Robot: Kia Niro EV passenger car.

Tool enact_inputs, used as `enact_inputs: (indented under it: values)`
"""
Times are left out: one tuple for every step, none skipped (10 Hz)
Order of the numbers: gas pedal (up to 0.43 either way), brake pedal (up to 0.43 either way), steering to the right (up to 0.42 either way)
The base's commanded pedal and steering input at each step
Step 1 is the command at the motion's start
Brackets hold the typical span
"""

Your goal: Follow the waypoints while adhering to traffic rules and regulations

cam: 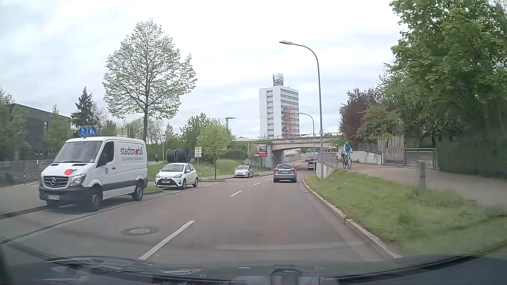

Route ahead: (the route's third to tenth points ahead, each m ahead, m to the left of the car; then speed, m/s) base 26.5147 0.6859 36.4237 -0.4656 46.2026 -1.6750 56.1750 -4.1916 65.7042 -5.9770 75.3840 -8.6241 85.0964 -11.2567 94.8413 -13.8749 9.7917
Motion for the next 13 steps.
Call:
enact_inputs:
  values:
    - [0.047,0.0,0.018]
    - [0.047,0.0,0.018]
    - [0.047,0.0,0.018]
    - [0.047,0.0,0.017]
    - [0.047,0.0,0.017]
    - [0.047,0.0,0.017]
    - [0.047,0.0,0.017]
    - [0.047,0.0,0.017]
    - [0.047,0.0,0.017]
    - [0.047,0.0,0.018]
    - [0.047,0.0,0.018]
    - [0.047,0.0,0.018]
    - [0.047,0.0,0.019]
